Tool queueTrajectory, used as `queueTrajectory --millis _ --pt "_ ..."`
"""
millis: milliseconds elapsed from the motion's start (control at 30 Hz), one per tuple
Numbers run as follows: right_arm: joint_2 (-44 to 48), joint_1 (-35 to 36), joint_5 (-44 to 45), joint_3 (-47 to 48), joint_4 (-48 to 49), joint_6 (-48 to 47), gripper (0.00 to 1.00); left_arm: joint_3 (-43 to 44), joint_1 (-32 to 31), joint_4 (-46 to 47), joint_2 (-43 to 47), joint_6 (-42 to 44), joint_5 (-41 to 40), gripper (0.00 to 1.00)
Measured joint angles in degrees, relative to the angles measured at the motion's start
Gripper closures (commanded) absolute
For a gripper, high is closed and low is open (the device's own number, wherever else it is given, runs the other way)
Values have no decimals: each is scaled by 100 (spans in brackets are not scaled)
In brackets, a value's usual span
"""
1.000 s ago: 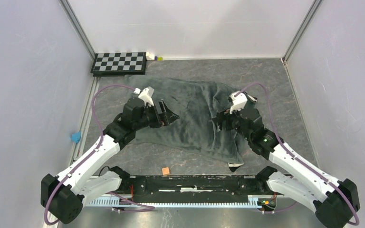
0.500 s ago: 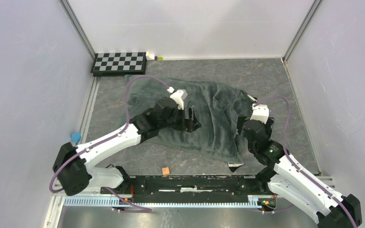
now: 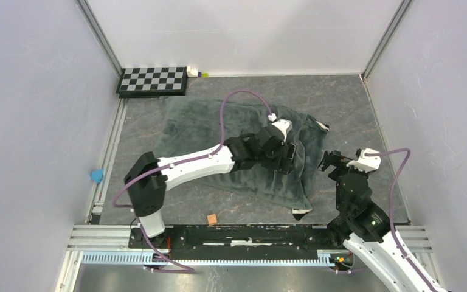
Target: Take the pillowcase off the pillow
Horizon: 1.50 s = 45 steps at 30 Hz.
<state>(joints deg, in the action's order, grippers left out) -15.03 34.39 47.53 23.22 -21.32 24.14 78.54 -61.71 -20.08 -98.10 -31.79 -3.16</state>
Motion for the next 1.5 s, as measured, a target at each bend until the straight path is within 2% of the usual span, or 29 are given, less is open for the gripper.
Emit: queueTrajectory --millis 100,133,233,267,333,500,667,833,967,1133,1367,1500 --pt "330 0 24 -2 0 -31 2 352 13 -210 -494 -2 -94 10" --pt "424 0 15 -2 24 -42 2 487 17 -299 -660 -2 -120 18" --pt "461 0 -155 -9 90 -151 2 828 63 -492 -1086 -17 -136 77" --pt "450 0 -251 -26 125 -195 2 892 96 -529 -1187 -59 -129 87" --pt "411 0 -455 -101 205 -269 2 789 216 -476 -1213 -136 -50 97" --pt "87 -2 -800 -306 387 -291 2 -640 807 345 -452 -343 527 98" --pt "-343 0 -1510 -361 715 -431 2 -1633 1329 717 610 -459 1047 98" --pt "-1283 0 -2997 -396 1128 -503 2 -2503 1884 898 1698 -474 1390 98" --pt "-2052 0 -4116 -540 1491 -417 2 -2699 2081 741 2107 -409 1421 98" --pt "-2697 0 -4701 -629 1858 -107 2 -3174 2083 398 2872 -291 1117 98" --pt "-2968 0 -5031 -896 2579 428 2 -3727 2127 -450 4275 -293 -186 97" --pt "-3268 0 -5217 -1010 2841 774 2 -3888 2146 -529 4489 -291 -229 82"
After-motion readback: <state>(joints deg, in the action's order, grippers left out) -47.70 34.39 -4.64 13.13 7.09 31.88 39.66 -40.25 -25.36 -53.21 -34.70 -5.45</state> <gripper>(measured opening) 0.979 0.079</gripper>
